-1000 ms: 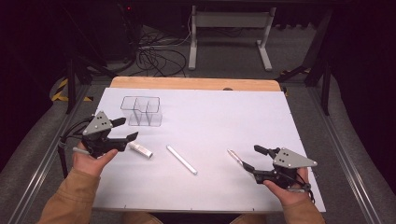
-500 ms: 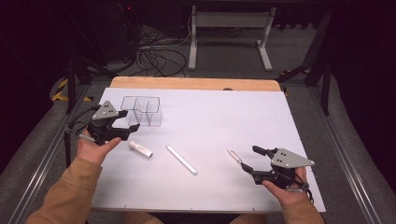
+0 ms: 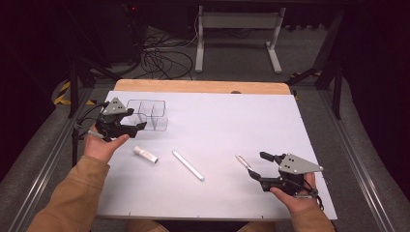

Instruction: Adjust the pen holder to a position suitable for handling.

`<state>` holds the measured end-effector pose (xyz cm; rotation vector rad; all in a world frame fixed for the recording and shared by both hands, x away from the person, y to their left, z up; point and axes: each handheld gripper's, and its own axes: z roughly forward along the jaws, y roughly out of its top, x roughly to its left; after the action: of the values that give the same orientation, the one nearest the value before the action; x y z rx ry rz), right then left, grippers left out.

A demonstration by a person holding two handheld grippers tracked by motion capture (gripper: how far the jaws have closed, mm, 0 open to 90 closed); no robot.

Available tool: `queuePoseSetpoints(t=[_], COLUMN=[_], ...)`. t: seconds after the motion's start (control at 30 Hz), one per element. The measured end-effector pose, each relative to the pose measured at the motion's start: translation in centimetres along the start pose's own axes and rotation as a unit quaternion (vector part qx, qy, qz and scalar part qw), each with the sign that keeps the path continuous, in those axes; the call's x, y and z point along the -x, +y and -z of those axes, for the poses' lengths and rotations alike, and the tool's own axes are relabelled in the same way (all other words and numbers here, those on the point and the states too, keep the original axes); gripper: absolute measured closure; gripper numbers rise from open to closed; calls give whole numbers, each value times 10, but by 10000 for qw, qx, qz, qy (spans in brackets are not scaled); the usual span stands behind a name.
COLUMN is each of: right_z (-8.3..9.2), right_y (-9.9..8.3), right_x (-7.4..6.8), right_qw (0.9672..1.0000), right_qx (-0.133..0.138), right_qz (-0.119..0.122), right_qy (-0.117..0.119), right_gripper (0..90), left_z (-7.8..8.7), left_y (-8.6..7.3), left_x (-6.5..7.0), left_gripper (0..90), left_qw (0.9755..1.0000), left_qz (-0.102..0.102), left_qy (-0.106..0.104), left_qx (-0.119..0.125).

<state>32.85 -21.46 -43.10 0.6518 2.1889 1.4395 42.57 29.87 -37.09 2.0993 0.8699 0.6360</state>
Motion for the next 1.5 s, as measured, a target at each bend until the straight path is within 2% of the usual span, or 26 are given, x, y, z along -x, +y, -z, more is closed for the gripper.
queuePoseSetpoints(t=[0.07,0.17,0.27,0.3,0.37,0.4,0.43,0.47,0.6,0.7,0.73,0.87,0.9,0.97,1.0,1.03,1.07,1.27,1.33,1.5], right_z=[0,1,0,0,1,2,3,4,4,4,5,5,5,5,5,5,4,4,4,3], right_y=[0,0,0,0,0,1,1,1,1,2,2,1,1,1,1,1,1,1,1,0], right_x=[0,1,0,0,1,2,3,3,3,3,3,4,4,4,4,4,3,3,4,4], right_qw=[10000,10000,10000,10000,10000,10000,10000,9999,9999,9999,9999,9999,9999,9999,9999,9999,9999,9999,9999,9999], right_qx=[18,0,0,2,1,15,48,78,75,74,89,102,99,92,87,87,94,89,69,24], right_qz=[18,2,11,2,8,-9,-33,-59,-85,-76,-94,-102,-104,-104,-93,-93,-110,-98,-93,-106], right_qy=[9,-1,12,17,20,-3,-21,-27,-13,11,1,1,3,3,2,2,9,23,23,29], right_gripper=[288,288,288,288,288,288,288,288,288,288,288,288,288,288,288,288,287,284,284,282], left_z=[-2,-2,-2,-3,-3,-5,-5,-8,-14,-23,-23,-30,-33,-34,-35,-36,-38,-47,-51,-54], left_y=[0,1,4,6,7,10,10,12,15,19,19,21,23,23,24,24,24,22,21,21], left_x=[-4,-6,-10,-11,-12,-13,-13,-16,-20,-24,-24,-27,-27,-27,-27,-28,-28,-33,-35,-37], left_gripper=[308,311,316,328,338,338,338,339,342,344,345,339,339,340,383,383,422,447,454,510], left_qw=[9999,9999,9997,9993,9989,9981,9981,9971,9956,9917,9917,9890,9875,9870,9865,9862,9861,9836,9828,9828], left_qz=[-40,-39,-142,-133,-155,-145,-145,-144,-155,-354,-354,-466,-513,-539,-591,-624,-610,-546,-529,-521], left_qy=[80,82,121,117,147,109,109,40,38,183,183,220,239,239,255,238,223,179,102,88], left_qx=[-72,-94,-174,-333,-408,-595,-595,-751,-927,-1221,-1221,-1385,-1471,-1496,-1506,-1512,-1531,-1711,-1765,-1769])
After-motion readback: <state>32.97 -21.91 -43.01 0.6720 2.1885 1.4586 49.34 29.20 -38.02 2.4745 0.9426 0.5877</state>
